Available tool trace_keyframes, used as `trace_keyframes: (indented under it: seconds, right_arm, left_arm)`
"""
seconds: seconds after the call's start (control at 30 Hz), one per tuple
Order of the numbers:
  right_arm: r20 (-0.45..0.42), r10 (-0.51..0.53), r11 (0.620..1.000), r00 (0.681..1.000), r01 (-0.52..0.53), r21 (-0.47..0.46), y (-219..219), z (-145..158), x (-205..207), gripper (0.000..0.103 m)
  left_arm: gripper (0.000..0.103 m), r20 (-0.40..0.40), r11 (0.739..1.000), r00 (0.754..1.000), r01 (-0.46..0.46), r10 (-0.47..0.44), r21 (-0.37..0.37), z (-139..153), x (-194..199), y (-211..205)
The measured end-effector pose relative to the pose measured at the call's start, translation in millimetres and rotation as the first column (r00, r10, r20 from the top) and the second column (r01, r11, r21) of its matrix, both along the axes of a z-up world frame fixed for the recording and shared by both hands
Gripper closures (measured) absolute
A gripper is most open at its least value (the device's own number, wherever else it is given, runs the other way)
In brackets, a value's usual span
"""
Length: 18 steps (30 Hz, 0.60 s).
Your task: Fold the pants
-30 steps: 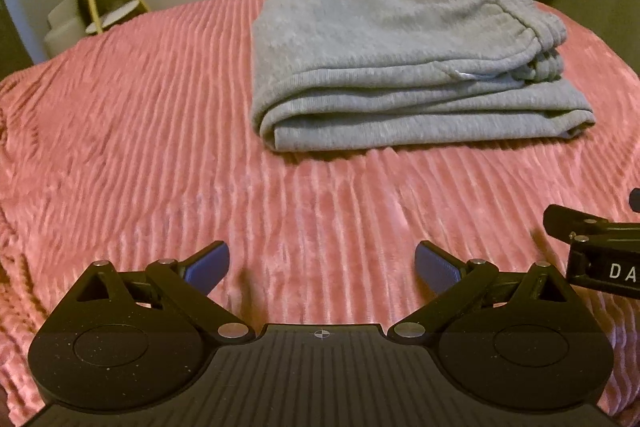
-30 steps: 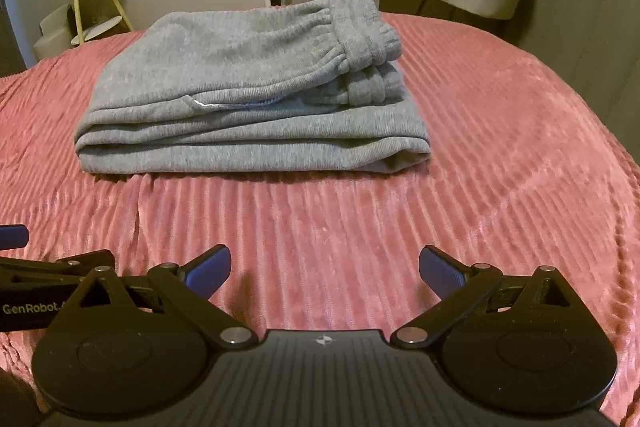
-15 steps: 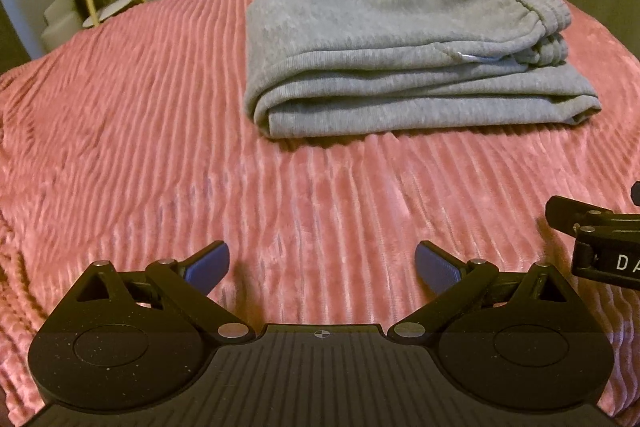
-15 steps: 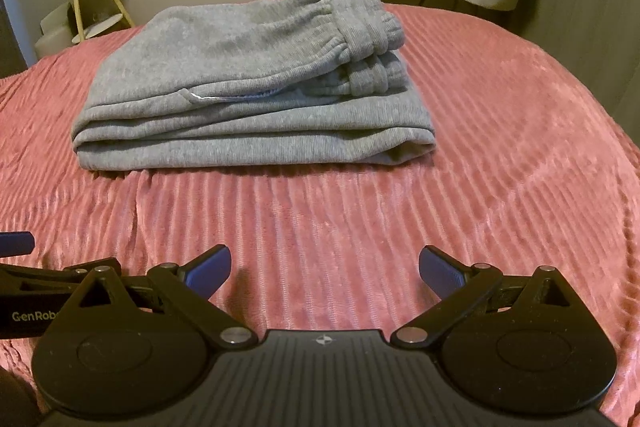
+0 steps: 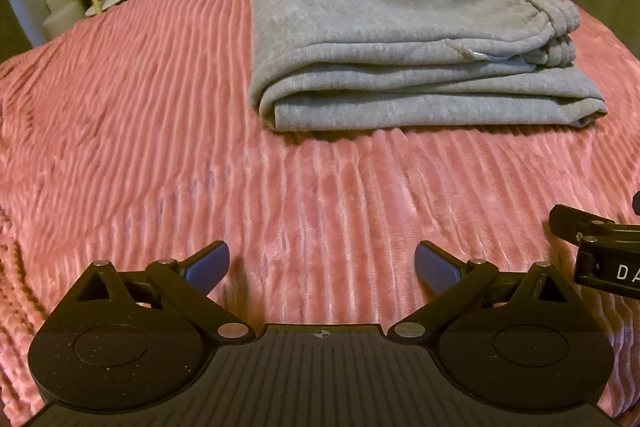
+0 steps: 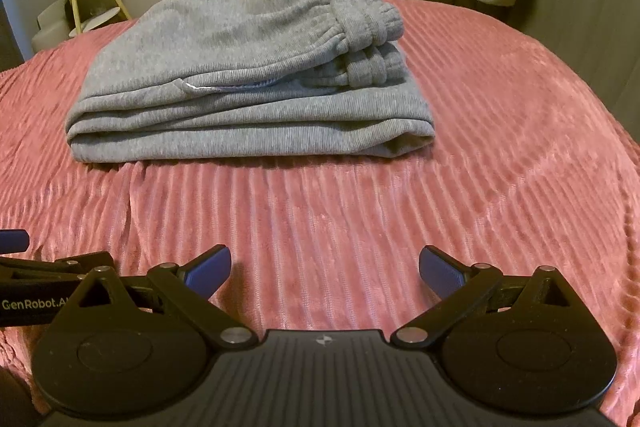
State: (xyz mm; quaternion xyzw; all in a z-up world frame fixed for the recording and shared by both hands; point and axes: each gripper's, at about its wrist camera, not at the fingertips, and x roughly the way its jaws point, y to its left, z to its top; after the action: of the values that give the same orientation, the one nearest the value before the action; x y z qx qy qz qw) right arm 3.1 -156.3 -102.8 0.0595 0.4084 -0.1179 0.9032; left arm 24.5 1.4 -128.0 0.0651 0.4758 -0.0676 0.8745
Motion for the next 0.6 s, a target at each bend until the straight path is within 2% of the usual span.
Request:
trace_keyframes:
  seconds: [0.6]
  right_arm:
    - [-0.009,-0.003,1.000,1.000,0.003,0.005,-0.2,-2.8,-0.7,0.003]
  left_arm:
    - [0.001,-0.009,1.000,1.000,-0.004,0.004,0.000,-2.0,0.5,0.4]
